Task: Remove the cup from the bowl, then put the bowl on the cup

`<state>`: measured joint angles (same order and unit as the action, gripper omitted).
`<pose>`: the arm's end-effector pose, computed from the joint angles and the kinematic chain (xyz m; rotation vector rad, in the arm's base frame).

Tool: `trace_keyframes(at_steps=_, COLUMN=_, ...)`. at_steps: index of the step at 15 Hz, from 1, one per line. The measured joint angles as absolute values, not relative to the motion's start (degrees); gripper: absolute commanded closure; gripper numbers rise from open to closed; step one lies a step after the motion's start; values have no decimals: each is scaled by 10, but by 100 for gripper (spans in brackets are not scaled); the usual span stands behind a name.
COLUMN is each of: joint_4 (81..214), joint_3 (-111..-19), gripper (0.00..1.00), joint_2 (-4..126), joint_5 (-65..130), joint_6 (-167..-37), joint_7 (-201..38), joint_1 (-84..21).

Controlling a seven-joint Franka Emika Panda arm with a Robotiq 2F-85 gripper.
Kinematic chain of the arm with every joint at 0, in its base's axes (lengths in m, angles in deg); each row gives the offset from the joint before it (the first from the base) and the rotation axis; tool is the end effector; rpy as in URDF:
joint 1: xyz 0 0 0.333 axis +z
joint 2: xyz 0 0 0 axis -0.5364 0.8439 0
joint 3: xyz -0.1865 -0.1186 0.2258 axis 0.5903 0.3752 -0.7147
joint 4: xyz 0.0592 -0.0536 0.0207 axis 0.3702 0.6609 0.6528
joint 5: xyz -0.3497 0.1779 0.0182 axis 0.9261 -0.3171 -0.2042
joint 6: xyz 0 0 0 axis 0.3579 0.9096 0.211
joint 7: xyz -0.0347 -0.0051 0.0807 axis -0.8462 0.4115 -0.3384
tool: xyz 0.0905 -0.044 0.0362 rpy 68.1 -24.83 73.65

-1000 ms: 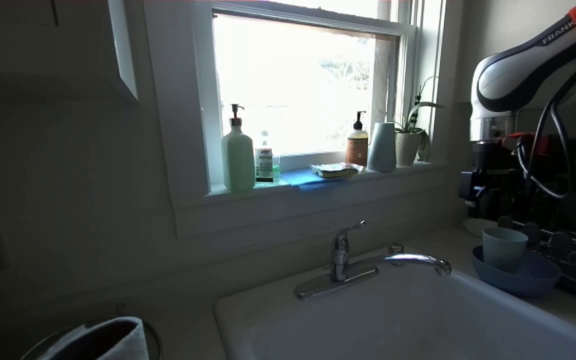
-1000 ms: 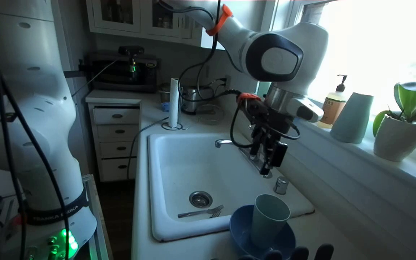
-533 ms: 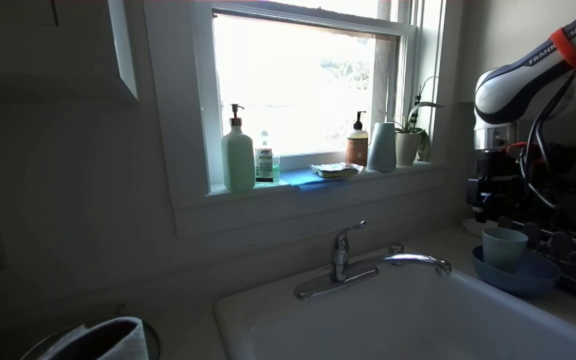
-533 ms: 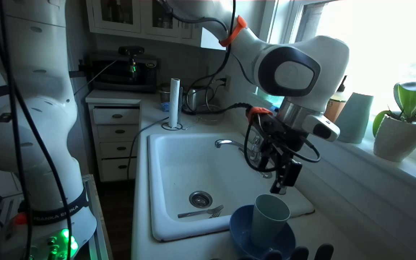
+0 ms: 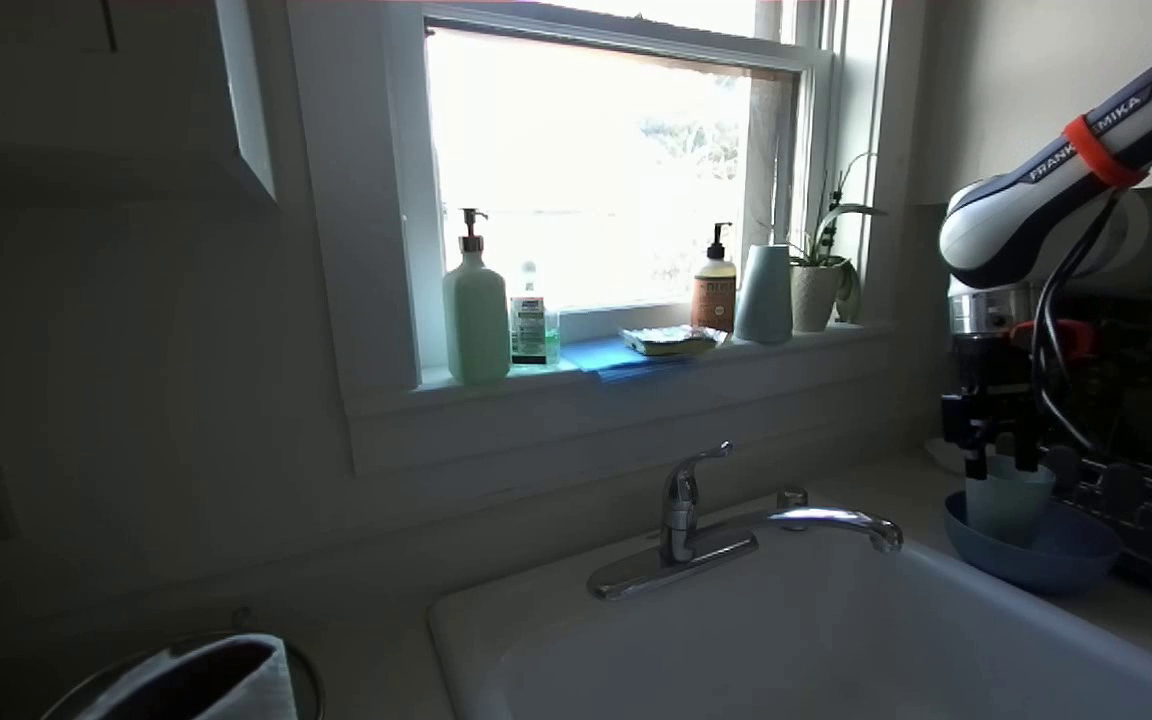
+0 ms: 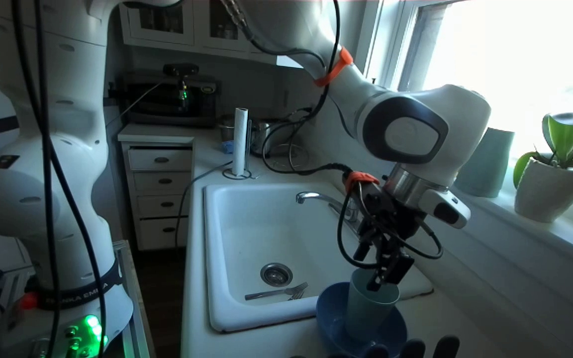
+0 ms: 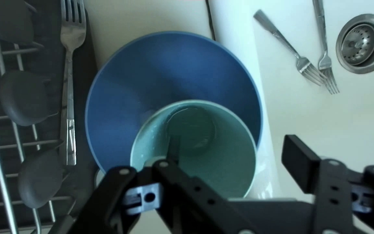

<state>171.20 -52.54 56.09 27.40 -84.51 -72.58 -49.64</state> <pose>0.4729 -0.3080 0.3373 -2.9852 0.8216 0.2857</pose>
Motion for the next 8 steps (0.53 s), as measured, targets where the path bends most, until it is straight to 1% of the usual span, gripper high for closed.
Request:
trace_keyframes(at_steps=2, joint_4=1709, joint_3=-525, gripper=62, joint_2=569, joint_5=265, joint_6=-846, joint_7=-723, joint_1=-498)
trace_keyframes(at_steps=5, joint_4=1705, joint_3=-526, gripper=84, joint_2=577, joint_5=247, joint_6=-847, joint_7=-719, joint_1=-501)
trace_keyframes(at_steps=7, joint_4=1701, joint_3=-526, gripper=97, joint_2=581, joint_5=241, joint_6=-847, joint_7=-717, joint_1=-502)
trace_keyframes(at_steps=8, joint_4=1700, joint_3=-526, gripper=100, joint_2=582, joint_5=239, joint_6=-847, joint_7=-716, joint_1=-502)
